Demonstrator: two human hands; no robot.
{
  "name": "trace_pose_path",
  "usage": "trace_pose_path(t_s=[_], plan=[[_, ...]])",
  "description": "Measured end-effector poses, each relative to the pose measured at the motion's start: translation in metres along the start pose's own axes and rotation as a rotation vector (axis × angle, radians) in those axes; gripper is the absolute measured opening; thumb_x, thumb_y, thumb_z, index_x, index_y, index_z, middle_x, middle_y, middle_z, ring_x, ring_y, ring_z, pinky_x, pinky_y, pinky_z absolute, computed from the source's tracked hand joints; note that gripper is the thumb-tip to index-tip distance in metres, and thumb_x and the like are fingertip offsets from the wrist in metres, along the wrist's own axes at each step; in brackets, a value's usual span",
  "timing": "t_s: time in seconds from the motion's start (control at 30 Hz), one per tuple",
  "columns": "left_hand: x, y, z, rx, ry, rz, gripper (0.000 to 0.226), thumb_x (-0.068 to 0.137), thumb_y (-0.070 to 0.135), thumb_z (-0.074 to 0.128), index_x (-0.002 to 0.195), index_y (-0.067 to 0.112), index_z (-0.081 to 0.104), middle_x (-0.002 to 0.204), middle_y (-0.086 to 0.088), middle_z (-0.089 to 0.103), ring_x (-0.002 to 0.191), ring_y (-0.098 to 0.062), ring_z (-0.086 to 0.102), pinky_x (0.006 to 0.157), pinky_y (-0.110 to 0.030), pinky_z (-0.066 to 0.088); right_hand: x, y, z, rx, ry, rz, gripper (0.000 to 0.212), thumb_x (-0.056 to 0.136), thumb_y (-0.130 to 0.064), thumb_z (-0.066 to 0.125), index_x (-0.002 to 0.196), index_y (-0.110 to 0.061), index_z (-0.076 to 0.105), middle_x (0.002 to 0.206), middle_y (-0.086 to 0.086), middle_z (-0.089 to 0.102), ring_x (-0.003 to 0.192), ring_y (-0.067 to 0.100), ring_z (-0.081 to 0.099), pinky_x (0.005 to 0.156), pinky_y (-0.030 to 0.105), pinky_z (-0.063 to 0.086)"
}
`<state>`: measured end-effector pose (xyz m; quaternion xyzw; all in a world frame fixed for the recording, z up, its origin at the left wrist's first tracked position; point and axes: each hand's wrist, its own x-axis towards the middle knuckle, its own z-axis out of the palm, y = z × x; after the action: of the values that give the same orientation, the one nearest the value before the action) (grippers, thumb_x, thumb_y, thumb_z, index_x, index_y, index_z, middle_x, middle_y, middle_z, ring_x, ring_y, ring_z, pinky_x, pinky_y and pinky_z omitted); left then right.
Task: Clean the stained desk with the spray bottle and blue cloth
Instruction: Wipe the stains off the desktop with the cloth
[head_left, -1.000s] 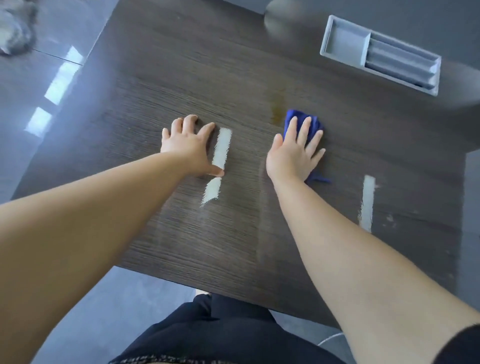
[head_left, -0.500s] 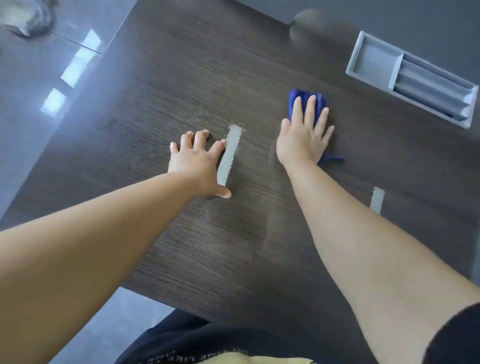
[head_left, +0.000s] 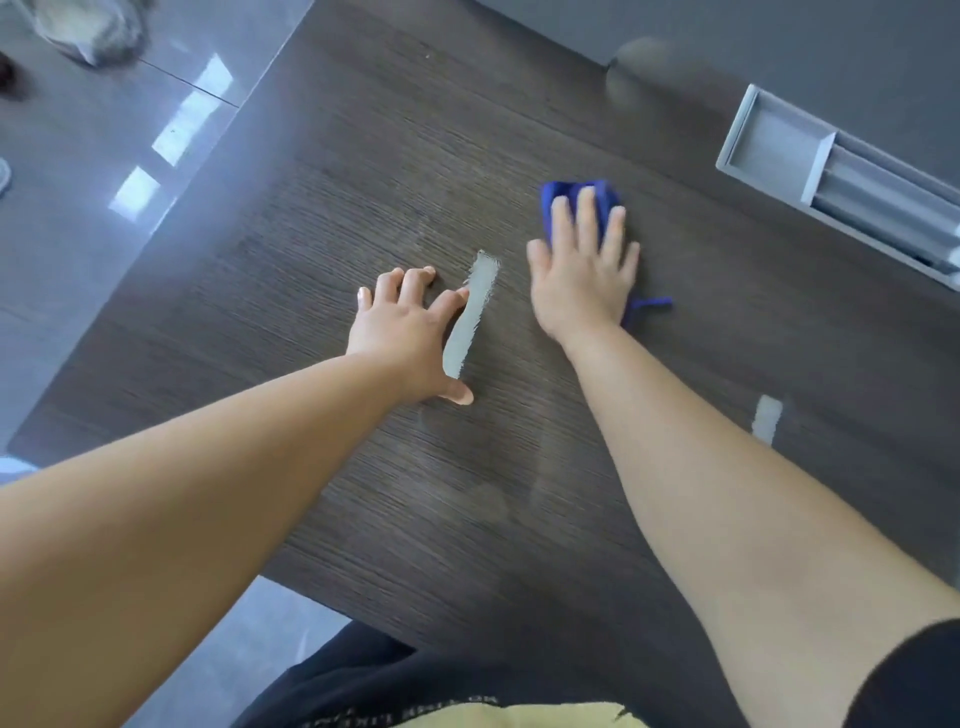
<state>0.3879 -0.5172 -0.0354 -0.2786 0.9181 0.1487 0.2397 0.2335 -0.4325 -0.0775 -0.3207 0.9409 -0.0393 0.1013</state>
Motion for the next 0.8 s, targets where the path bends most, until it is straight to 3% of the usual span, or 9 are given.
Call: trace_pose_path(t_s=[0.13,0.2,0.27,0.37,0.43,0.53,0.67,0.73,0.8], plan=[[-0.015,-0.011,0.007,-0.191,0.141,-0.004,0.104,0.056,0.061,0.078,0.143,0.034,0.027,0.149,-0.001,0.020,0.137,-0.026,0.012,0.110,-0.041,0.027,-0.046,0.006,0.011,-0.059,-0.054,-0.570,0.053,0.097,-0.044,0.028,0.147,-0.026,0.029,0.157,0.000,0.020,0.144,0.032,0.016,0.113,0.054,0.017],[-0.026,-0.021,0.012,-0.244,0.193,-0.045,0.103,0.056,0.065,0.076,0.142,0.031,0.030,0.146,0.000,0.022,0.136,-0.025,0.012,0.108,-0.038,0.029,-0.050,0.036,0.009,-0.083,-0.046,-0.696,0.050,0.095,-0.039,0.030,0.142,-0.025,0.039,0.153,0.000,0.031,0.140,0.033,0.027,0.109,0.056,0.023],[-0.035,-0.034,0.018,-0.181,0.203,-0.102,0.110,0.052,0.071,0.073,0.143,0.029,0.028,0.146,-0.002,0.021,0.136,-0.027,0.011,0.113,-0.037,0.019,-0.030,0.050,0.004,-0.087,-0.043,-0.614,0.049,0.096,-0.037,0.030,0.143,-0.025,0.038,0.154,0.000,0.030,0.140,0.033,0.026,0.109,0.060,0.023],[-0.042,-0.050,0.023,-0.136,0.167,-0.215,0.123,0.047,0.077,0.070,0.147,0.029,0.017,0.150,-0.004,0.014,0.140,-0.030,0.005,0.117,-0.042,0.009,0.006,0.020,0.000,-0.058,-0.001,-0.256,0.050,0.100,-0.036,0.029,0.149,-0.028,0.023,0.159,-0.003,0.012,0.145,0.029,0.009,0.114,0.054,0.010],[-0.045,-0.057,0.026,-0.128,0.140,-0.277,0.129,0.045,0.079,0.069,0.149,0.032,0.008,0.154,-0.005,0.005,0.143,-0.031,-0.003,0.117,-0.047,0.003,0.020,-0.018,0.003,-0.023,0.025,-0.113,0.052,0.101,-0.040,0.027,0.150,-0.029,0.016,0.160,-0.004,0.006,0.146,0.028,0.002,0.115,0.052,0.005],[-0.046,-0.061,0.029,-0.127,0.094,-0.314,0.132,0.045,0.081,0.067,0.149,0.032,0.002,0.155,-0.005,0.000,0.144,-0.029,-0.006,0.117,-0.048,0.001,0.004,-0.059,0.011,0.000,0.011,-0.266,0.054,0.099,-0.042,0.029,0.149,-0.027,0.020,0.159,-0.002,0.010,0.145,0.030,0.005,0.114,0.053,0.007],[-0.040,-0.062,0.027,-0.106,0.066,-0.324,0.133,0.044,0.082,0.067,0.149,0.031,0.004,0.155,-0.005,0.002,0.143,-0.030,-0.003,0.117,-0.048,0.005,-0.030,-0.028,0.017,-0.095,-0.056,-0.831,0.052,0.095,-0.042,0.030,0.143,-0.025,0.039,0.153,0.000,0.031,0.140,0.033,0.026,0.110,0.055,0.021],[-0.039,-0.063,0.026,-0.100,0.061,-0.320,0.134,0.042,0.082,0.067,0.149,0.030,0.004,0.155,-0.005,0.003,0.143,-0.031,-0.002,0.116,-0.049,0.006,-0.010,-0.003,0.009,-0.125,-0.057,-0.833,0.051,0.095,-0.042,0.029,0.143,-0.026,0.039,0.153,-0.001,0.031,0.141,0.032,0.026,0.109,0.057,0.020],[-0.038,-0.061,0.024,-0.078,0.044,-0.318,0.135,0.041,0.082,0.067,0.149,0.029,0.005,0.155,-0.006,0.004,0.142,-0.032,-0.001,0.116,-0.050,0.008,0.019,0.004,0.003,-0.119,-0.052,-0.607,0.051,0.097,-0.040,0.028,0.146,-0.028,0.030,0.157,-0.004,0.020,0.144,0.030,0.016,0.113,0.058,0.015]])
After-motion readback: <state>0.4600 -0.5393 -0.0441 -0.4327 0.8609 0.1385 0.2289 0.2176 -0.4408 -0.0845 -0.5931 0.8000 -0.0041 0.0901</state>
